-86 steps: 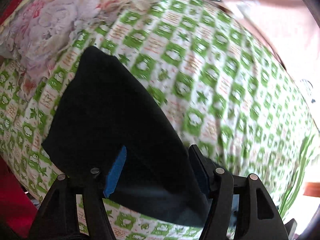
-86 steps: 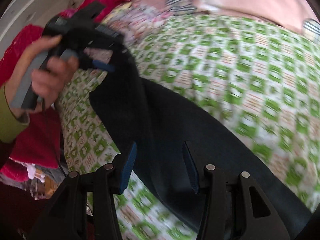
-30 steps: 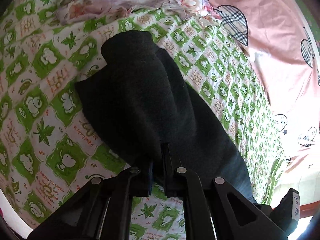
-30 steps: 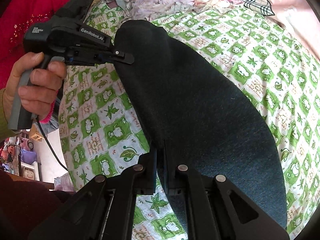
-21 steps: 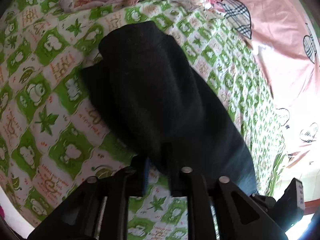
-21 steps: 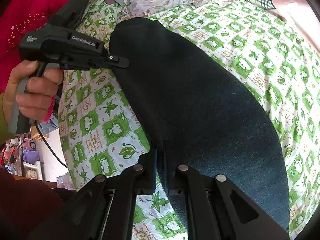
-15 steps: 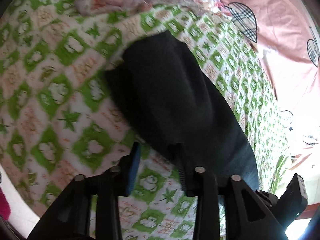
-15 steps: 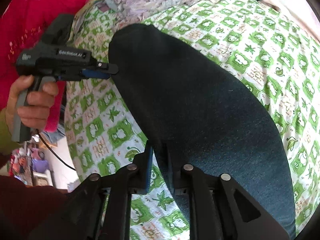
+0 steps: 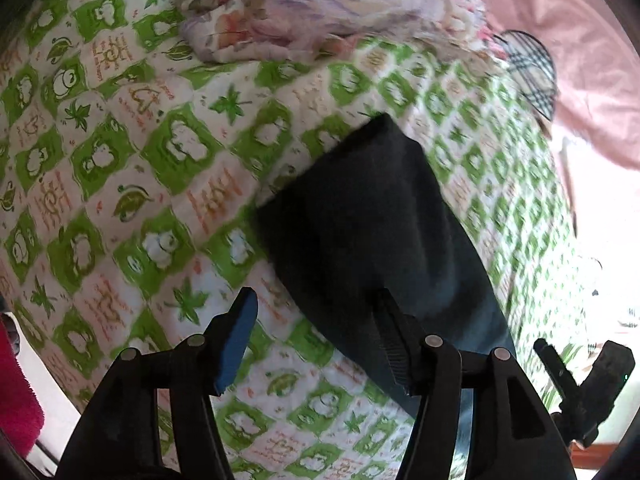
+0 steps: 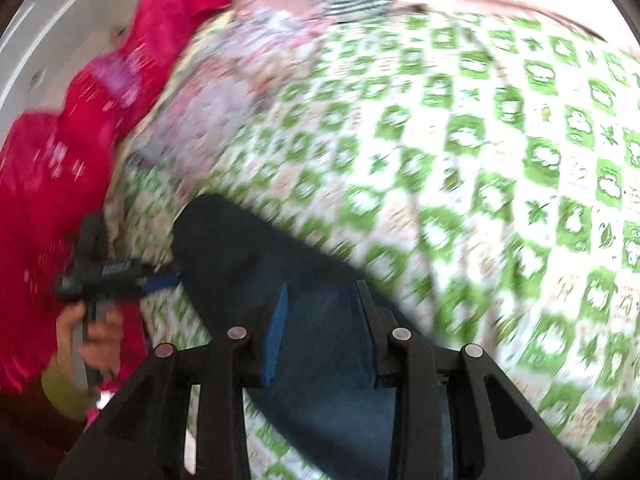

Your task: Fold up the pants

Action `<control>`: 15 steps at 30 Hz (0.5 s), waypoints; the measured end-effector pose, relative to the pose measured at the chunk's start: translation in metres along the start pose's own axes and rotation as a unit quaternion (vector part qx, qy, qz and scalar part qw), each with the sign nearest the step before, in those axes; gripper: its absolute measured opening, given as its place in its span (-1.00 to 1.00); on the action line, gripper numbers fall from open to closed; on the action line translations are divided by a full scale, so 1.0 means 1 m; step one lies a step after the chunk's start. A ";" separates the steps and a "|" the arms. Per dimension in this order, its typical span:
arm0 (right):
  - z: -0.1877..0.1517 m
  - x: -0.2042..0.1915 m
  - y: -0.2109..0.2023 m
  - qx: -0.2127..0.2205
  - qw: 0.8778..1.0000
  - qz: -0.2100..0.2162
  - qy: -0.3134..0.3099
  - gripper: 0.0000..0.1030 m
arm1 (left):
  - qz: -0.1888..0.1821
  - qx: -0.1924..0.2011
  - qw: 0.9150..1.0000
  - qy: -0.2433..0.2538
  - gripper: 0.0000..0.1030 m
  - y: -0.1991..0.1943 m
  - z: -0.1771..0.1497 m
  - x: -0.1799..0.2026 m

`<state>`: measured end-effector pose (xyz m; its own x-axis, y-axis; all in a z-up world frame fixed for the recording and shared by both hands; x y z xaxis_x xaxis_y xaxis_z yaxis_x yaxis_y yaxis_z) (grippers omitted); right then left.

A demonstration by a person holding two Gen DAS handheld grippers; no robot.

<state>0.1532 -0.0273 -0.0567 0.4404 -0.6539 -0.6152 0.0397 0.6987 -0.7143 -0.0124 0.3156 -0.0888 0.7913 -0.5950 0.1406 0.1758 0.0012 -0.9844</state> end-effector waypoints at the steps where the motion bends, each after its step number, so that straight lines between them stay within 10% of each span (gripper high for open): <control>1: 0.004 0.005 0.004 -0.006 1.000 -0.001 0.005 -0.33 | 0.003 -0.005 1.000 -0.003 0.21 0.003 0.003 -0.001; 15: -0.004 0.013 0.092 -0.170 0.982 -0.029 -0.073 -0.33 | 0.007 -0.025 1.000 -0.007 0.20 0.034 0.008 -0.001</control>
<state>0.1586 0.0273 -0.1314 0.5707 -0.6238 -0.5340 -0.2229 0.5081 -0.8319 -0.0025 0.3224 -0.1218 0.8013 -0.5843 0.1285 0.1360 -0.0313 -0.9902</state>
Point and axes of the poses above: each gripper's, at about its wrist camera, not at the fingertips, and y roughly the way its jaws point, x to its right, z to its top, the point moved 5 cm from there along y, roughly the way its jaws point, and after that the axes turned 14 degrees about z, right-handed, at the moved point
